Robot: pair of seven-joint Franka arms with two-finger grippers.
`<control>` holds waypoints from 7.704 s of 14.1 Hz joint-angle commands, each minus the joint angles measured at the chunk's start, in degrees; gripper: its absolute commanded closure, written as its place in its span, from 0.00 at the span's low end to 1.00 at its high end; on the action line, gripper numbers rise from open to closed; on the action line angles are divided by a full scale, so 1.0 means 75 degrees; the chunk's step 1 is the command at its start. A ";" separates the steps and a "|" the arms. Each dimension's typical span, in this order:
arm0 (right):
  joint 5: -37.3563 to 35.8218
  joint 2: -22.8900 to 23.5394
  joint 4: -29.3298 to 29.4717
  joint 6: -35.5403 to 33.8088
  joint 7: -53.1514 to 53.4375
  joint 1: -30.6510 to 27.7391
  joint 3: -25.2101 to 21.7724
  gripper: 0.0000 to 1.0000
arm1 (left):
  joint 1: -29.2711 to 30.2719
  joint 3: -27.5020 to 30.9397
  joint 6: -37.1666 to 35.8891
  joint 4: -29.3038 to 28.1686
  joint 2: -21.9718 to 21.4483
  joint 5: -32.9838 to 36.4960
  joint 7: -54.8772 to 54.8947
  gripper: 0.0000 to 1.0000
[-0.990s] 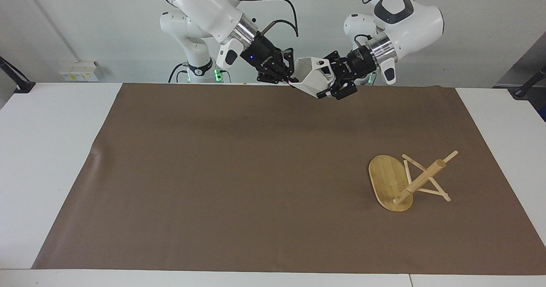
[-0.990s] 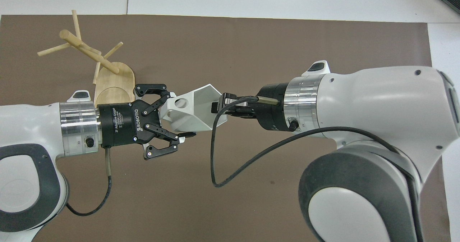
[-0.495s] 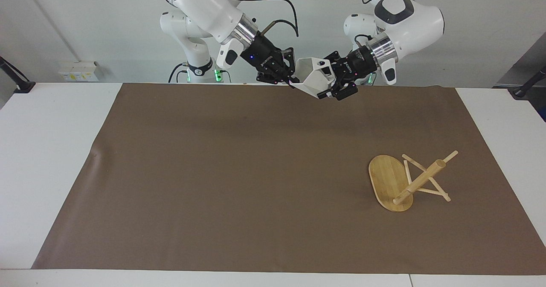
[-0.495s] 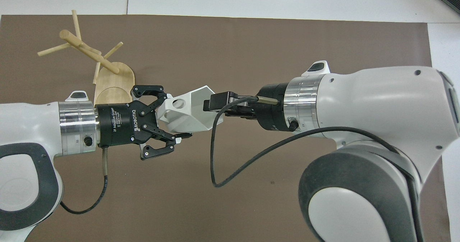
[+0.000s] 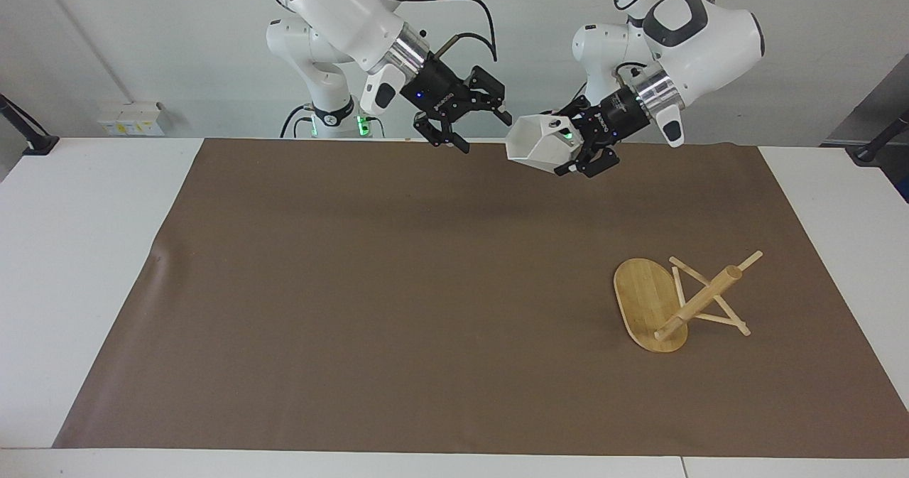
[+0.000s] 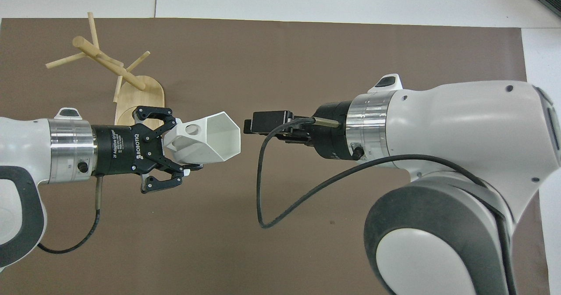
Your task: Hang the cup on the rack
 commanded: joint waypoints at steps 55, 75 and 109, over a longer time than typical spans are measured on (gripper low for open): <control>-0.4759 -0.0036 0.0433 -0.1908 -0.4294 -0.0176 -0.3554 0.00 | 0.0538 -0.0077 0.5810 -0.0130 0.2066 0.1650 -0.5404 1.00; -0.5944 -0.0118 0.1091 -0.4230 -0.4122 -0.0141 -0.4035 0.00 | 0.0714 0.0005 0.5823 0.0046 0.2195 0.1685 -0.5873 0.00; -0.5498 -0.0106 0.1208 -0.4019 -0.3804 -0.0129 -0.4468 0.00 | 0.1816 0.0626 -0.0845 0.2108 0.0871 0.5822 0.6616 0.00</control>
